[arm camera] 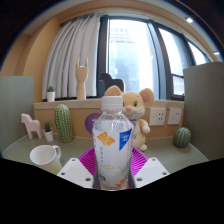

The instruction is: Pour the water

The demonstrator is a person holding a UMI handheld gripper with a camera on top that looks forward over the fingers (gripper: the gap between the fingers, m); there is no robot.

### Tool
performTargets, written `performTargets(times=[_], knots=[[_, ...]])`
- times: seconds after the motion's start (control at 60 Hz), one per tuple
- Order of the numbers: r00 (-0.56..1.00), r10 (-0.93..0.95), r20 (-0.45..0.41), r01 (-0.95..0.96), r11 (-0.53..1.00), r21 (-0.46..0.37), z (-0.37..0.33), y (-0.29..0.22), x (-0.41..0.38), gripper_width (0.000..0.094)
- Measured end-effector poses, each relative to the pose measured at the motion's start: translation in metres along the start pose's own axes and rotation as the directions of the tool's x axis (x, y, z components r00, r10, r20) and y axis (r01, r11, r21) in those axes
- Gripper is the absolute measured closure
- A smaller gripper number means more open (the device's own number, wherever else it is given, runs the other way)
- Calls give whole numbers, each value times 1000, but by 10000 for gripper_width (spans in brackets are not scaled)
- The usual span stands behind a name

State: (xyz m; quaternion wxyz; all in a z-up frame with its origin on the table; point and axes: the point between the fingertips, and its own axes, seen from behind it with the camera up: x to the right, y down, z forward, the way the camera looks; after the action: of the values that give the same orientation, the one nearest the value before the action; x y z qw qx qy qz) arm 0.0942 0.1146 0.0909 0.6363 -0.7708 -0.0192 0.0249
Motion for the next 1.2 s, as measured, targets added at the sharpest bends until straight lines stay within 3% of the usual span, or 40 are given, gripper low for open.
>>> performTargets(times=[0.2, 0.333, 0.65, 0.8, 1.2], knots=[[1000, 15, -8, -15, 1000, 6, -5, 1, 3, 368], [1000, 27, -16, -28, 996, -82, -29, 21, 4, 76], [996, 33, -81, -58, 944, -326, -168, 82, -23, 85], [994, 86, -63, -105, 904, -414, -227, 74, -74, 83], [998, 42, -48, -54, 955, -293, -283, -59, -121, 77]])
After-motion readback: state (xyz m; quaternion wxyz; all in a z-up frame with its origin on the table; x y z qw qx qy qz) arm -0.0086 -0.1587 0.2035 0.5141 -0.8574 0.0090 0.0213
